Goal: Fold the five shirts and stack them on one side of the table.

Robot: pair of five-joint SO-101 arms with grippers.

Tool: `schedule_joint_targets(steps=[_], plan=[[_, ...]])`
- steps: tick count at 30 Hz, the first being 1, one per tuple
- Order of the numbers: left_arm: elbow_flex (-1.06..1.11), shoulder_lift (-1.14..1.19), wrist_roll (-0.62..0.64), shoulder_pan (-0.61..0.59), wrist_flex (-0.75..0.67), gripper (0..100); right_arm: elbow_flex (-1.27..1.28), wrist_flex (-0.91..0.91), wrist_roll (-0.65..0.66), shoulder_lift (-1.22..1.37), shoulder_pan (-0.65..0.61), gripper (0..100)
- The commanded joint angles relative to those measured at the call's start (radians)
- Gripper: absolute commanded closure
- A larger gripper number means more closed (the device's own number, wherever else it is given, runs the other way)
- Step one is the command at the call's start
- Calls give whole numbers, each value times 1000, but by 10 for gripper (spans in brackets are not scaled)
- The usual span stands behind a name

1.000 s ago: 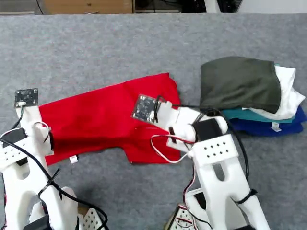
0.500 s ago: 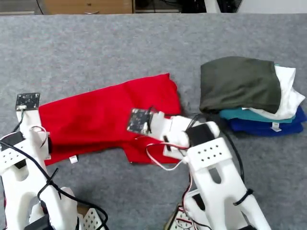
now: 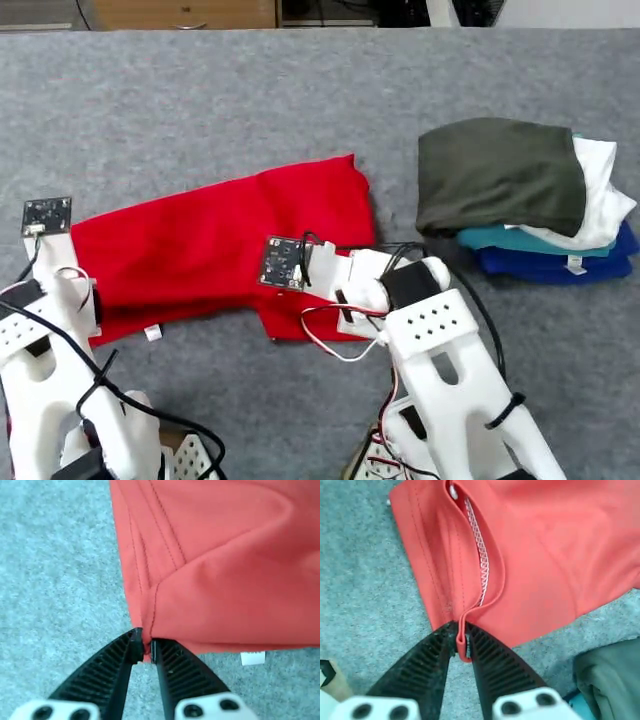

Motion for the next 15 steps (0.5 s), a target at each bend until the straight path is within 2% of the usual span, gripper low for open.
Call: schedule_joint_targets(steps=[1,6,8,10,15], plan=[[9,-13,-8,-9,-9,982,-2,31,8,-19,-15,997],[41,-21,-43,-8,-9,972,-1,32,9,-19,-15,990],[38,-21,-74,-9,-3,925,-2,34,2,-19,-13,931],[18,-21,-77,-9,20,879,-2,35,0,-19,-15,878],[-78,-21,-77,-12,140,871,-10,89,5,-21,-33,871]])
